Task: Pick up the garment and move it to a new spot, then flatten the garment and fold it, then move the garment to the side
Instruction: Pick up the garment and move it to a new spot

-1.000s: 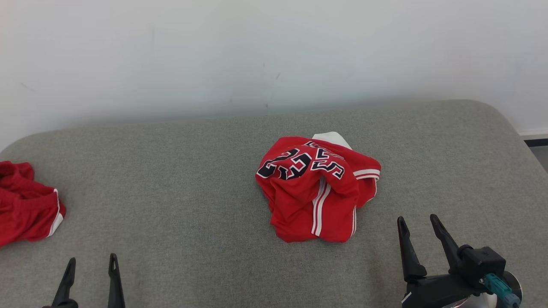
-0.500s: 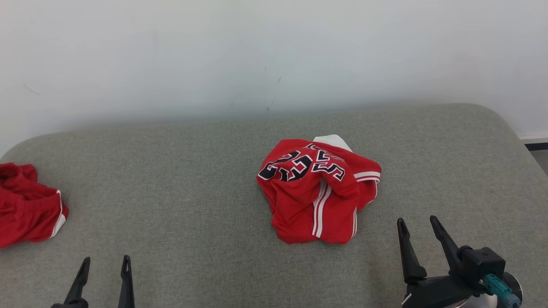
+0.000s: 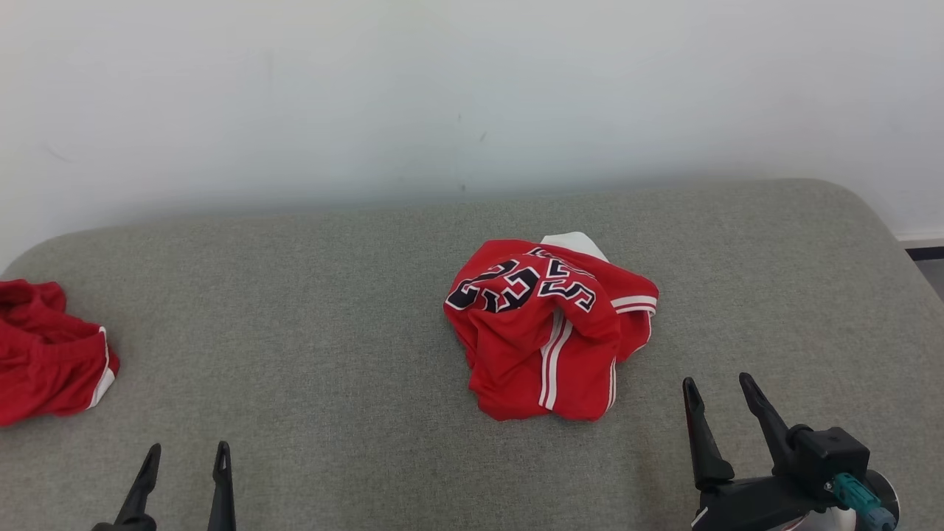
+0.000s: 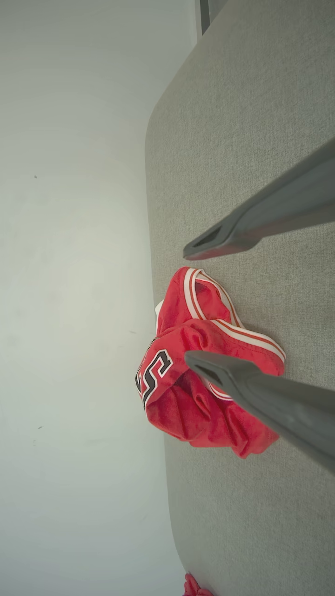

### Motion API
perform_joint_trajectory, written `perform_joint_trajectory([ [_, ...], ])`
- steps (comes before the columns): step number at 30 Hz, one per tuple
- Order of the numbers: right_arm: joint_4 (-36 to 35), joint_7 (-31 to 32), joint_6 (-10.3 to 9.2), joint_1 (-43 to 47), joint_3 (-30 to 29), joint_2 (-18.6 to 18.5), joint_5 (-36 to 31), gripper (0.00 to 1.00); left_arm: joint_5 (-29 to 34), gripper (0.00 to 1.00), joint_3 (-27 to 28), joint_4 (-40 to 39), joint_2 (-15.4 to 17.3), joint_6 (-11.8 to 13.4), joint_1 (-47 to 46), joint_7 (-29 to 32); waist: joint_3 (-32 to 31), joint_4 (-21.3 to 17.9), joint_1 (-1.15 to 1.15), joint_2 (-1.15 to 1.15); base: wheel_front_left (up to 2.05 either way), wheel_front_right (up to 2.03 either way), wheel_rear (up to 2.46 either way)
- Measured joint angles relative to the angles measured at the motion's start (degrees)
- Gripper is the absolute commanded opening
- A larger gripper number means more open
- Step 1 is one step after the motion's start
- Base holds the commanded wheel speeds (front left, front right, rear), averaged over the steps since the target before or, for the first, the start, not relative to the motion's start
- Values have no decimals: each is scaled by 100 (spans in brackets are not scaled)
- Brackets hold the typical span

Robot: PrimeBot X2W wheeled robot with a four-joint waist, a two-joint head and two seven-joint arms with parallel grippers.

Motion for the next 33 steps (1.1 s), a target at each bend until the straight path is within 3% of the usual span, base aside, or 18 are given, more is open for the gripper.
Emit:
perform_joint_trajectory([
  [33,-46,131,0,37,20,0,-76,100,-132,100,-8,44,16,66,-43,-92,71,-31,0,0,0,0,0],
])
